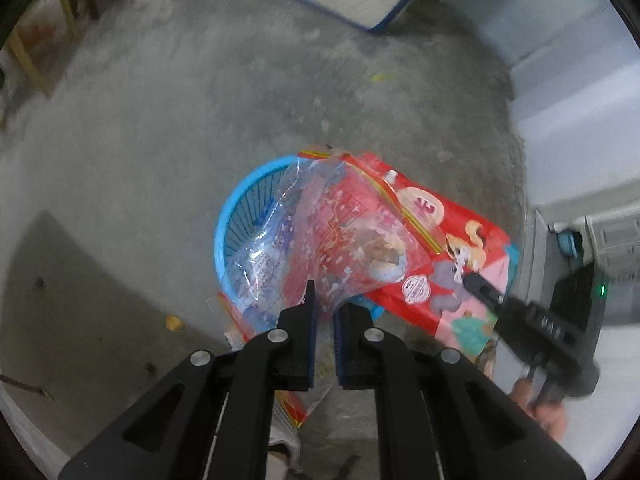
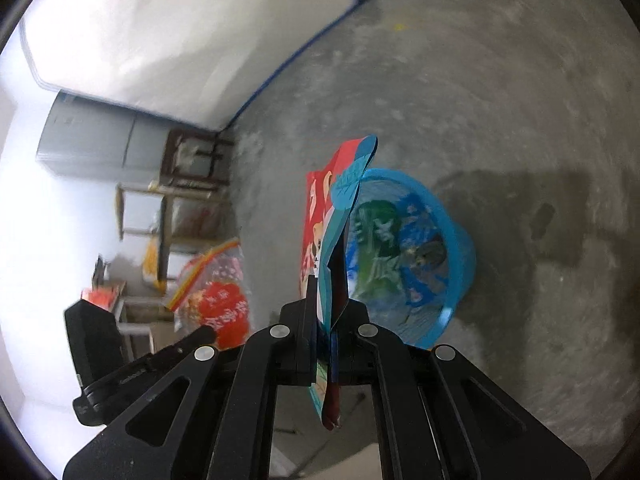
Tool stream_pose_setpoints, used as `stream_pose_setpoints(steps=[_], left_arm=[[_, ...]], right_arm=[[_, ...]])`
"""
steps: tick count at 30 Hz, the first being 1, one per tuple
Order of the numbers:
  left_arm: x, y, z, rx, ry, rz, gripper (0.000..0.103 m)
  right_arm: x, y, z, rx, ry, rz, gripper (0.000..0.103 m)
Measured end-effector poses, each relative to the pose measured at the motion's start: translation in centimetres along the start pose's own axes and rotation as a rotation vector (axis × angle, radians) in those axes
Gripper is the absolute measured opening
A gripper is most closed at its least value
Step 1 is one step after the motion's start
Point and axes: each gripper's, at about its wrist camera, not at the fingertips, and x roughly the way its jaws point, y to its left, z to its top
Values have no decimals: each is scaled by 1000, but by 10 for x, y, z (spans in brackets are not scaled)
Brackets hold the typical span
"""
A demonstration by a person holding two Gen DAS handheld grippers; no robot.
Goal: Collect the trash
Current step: 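Open both grippers to drop the snack bag and clear bag into the wastebasket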
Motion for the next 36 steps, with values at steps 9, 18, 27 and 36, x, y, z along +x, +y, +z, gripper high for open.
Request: stream_pose_setpoints(steps=[9,18,27,36], left_arm=[[69,37,17,-235,81,-73,21],[57,48,23,-286,47,-171,59],[-31,20,18,-151,-79,-211,69],[-190,36,-97,-24,-349,-144,79]], right_arm=[[43,-13,-15,26,35,-107,29],[40,-11,-31,-68,80,-190,60],[22,-24,-34,-68,23,-249,37],[43,-33,-29,-66,69,-259,37]])
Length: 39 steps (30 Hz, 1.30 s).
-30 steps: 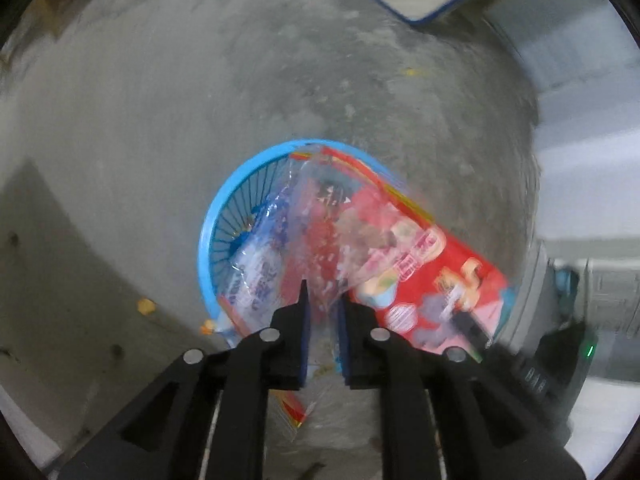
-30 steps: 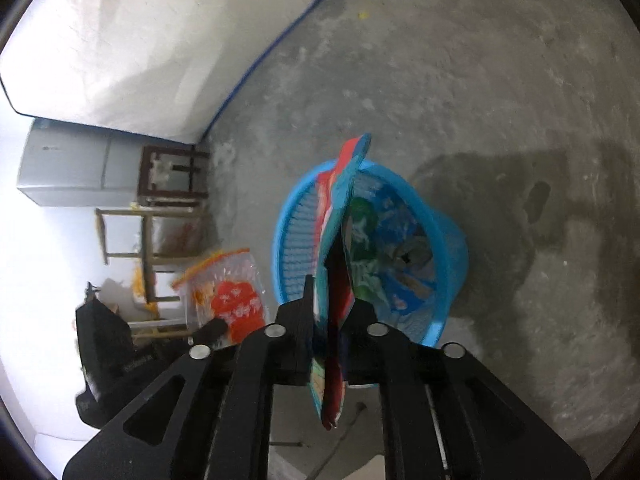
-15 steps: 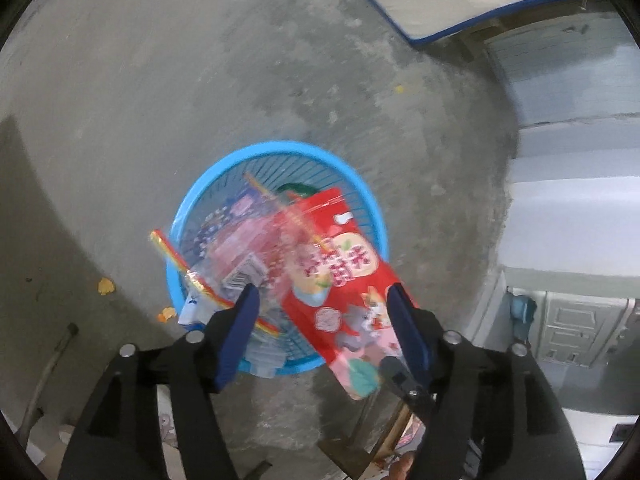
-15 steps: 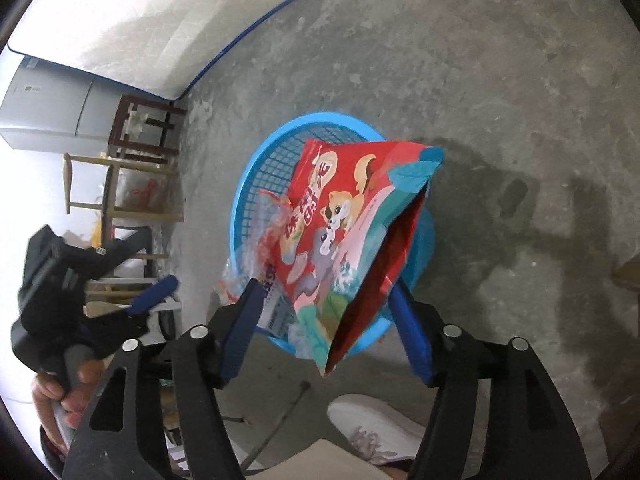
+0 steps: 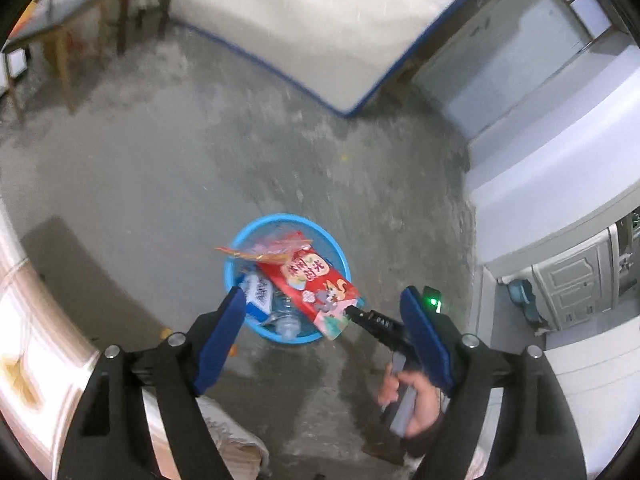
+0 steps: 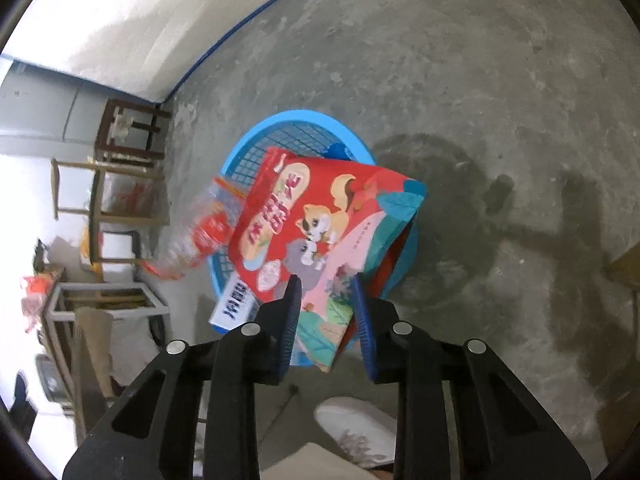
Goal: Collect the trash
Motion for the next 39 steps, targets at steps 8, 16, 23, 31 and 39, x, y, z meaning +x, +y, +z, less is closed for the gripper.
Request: stream_pose_setpoints(steps=[8,16,23,31,39], left_arm=[[-117,24,-109,-106,-235,145,88],[-173,27,-199,-175,-393,345,94],[-210,19,-263,-219,-516,516,98],[-245,4,-309,-266,-606,733,98],[-267,-15,-329,-276,-676,910,98]], right_arm=[[-45,-5,-20,-85,-54,-43,57],[-132,65,-97,-471,-194,-29,66],[-192,144,-217,-924,-282,49,90],[-226,200,-324,-1271,-354,125,95],[-237,212,-370,-1347,-441,100,95]])
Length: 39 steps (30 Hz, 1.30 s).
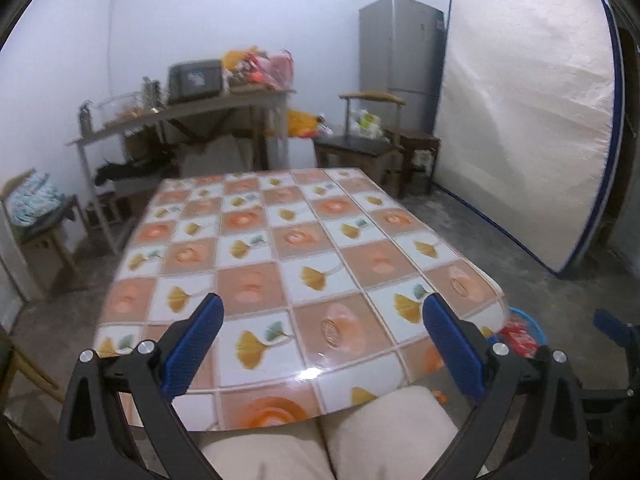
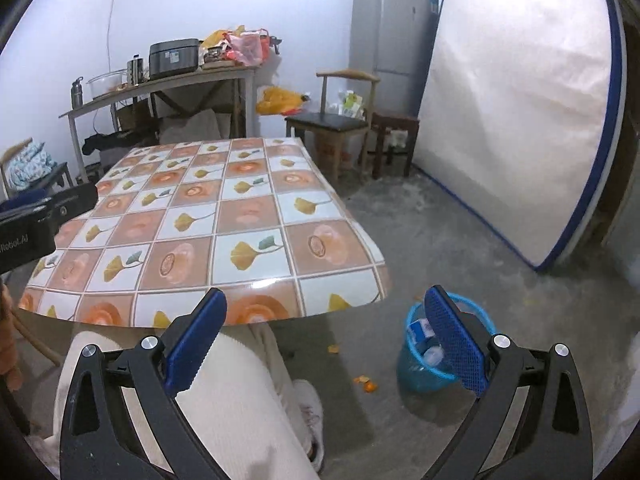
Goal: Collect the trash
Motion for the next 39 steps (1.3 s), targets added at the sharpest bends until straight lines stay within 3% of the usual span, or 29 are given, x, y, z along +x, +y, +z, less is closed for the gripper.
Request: stream_pose_setpoints(steps=[3,6,9,13,18,24,39], left_arm=[[-8,0,5,15,-44,48,98],[-4,4,11,12,-11,99,98],[5,18,9,-100,63,102,98],[2,25,-9,-233,74,105,98],[8,16,-21,-177,135,125,98],[20,-7,-34,-88,248,56,98],[19,-32,-37,8,249,1,98]], right_arm=[[-12,1,1,4,-75,-58,95],[-21,-1,4,-5,-115,-40,95],[-18,-1,10,-3,-104,-10,95],[-15,-2,13,14,-103,17,95],[-9,-6,9,19,-54,24,95],[-9,-9,7,-1,-34,-12,95],[-10,-30,-5,23,6,-53,95]])
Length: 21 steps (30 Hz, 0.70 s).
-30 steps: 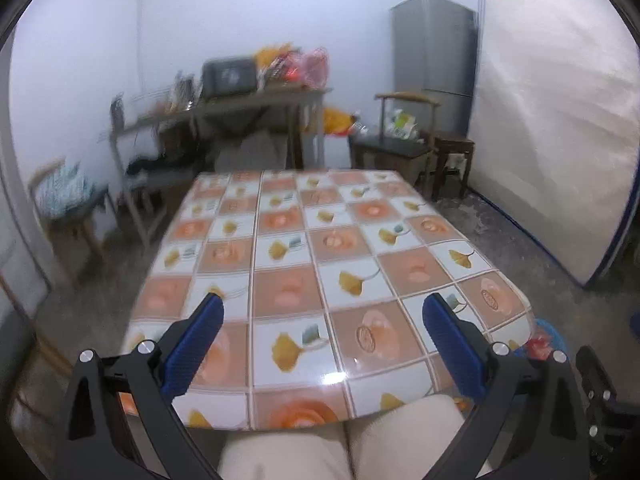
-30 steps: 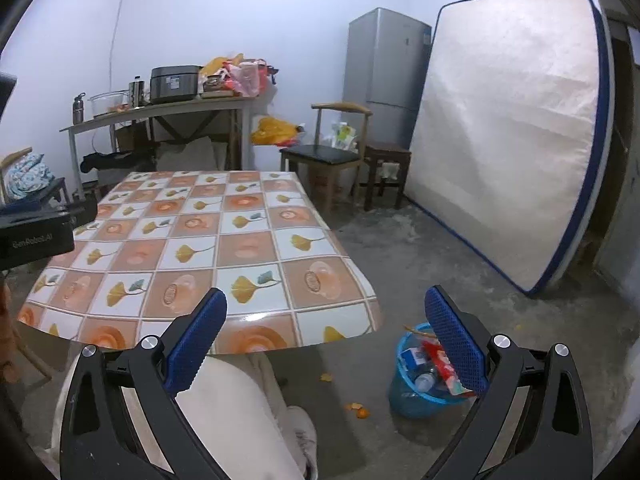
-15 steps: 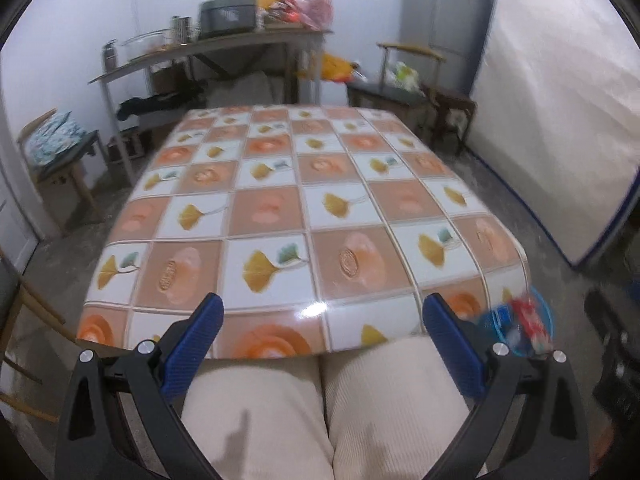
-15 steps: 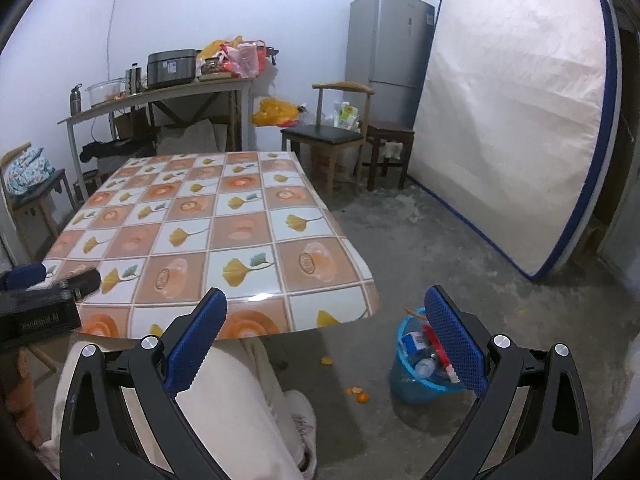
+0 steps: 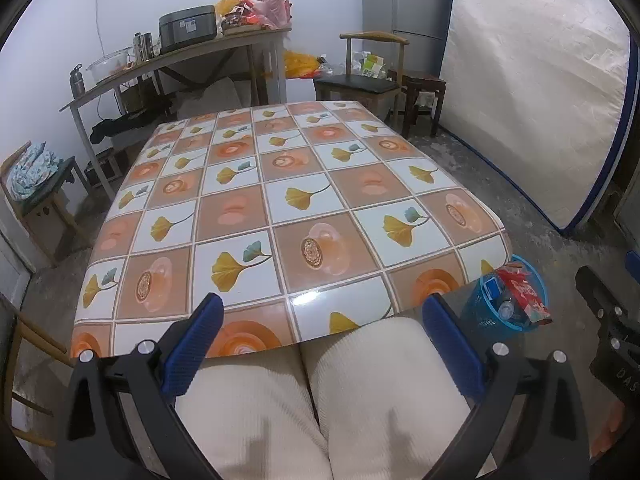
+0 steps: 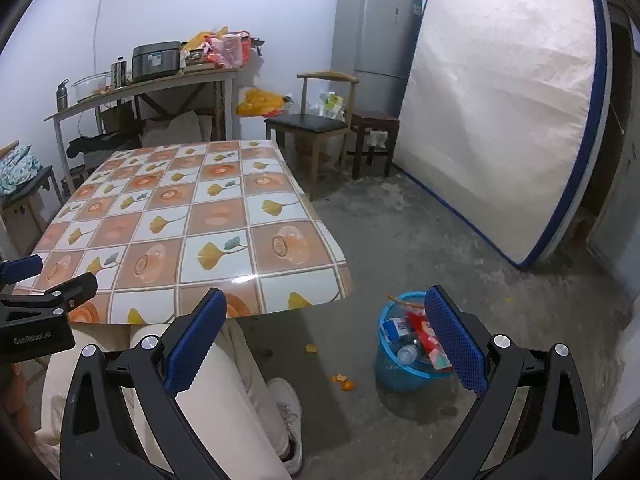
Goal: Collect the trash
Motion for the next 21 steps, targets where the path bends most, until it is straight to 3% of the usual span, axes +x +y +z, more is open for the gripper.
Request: stream_pose_setpoints(steps=[21], left_arm=[[-7,7,-1,-34,-27,44,98]], right_arm=[[-5,0,1,-27,-27,26,95]])
